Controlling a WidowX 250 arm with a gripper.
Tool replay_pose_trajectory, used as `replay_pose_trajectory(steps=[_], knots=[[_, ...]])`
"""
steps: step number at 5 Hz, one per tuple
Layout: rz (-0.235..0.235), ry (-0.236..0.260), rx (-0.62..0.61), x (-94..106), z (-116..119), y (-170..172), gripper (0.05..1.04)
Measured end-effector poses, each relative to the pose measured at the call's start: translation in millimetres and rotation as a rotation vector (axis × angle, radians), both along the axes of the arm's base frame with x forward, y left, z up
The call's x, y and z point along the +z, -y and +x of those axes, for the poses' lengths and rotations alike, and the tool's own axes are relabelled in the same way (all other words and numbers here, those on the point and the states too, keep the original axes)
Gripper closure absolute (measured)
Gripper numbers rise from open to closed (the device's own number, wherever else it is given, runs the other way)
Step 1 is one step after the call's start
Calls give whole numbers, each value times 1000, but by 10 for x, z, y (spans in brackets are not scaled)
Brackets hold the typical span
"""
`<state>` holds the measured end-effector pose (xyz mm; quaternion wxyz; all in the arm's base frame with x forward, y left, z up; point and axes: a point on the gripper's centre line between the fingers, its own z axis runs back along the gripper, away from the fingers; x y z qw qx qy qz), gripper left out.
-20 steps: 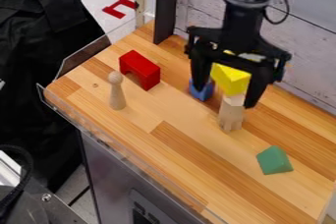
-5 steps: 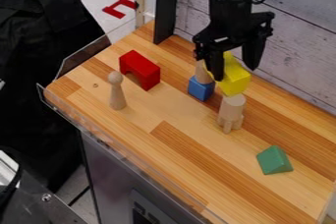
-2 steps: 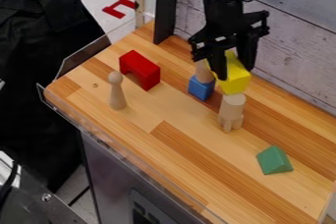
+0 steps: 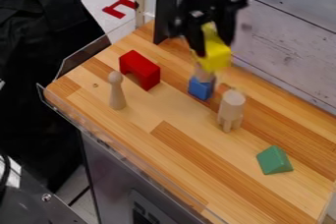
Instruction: Remove the yellow rectangular block off the tower and put it on top of the red arch
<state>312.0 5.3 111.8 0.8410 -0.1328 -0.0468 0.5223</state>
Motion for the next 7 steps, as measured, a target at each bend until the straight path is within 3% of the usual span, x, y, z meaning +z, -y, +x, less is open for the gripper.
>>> replay_pose_trajectory(steps=[2, 3, 5, 7], knots=[[19, -23, 173, 68, -149, -586, 560], [25, -38, 282, -87, -249, -800, 560], [-31, -66, 304, -397, -210, -884, 560], [-78, -67, 280, -542, -125, -835, 560]])
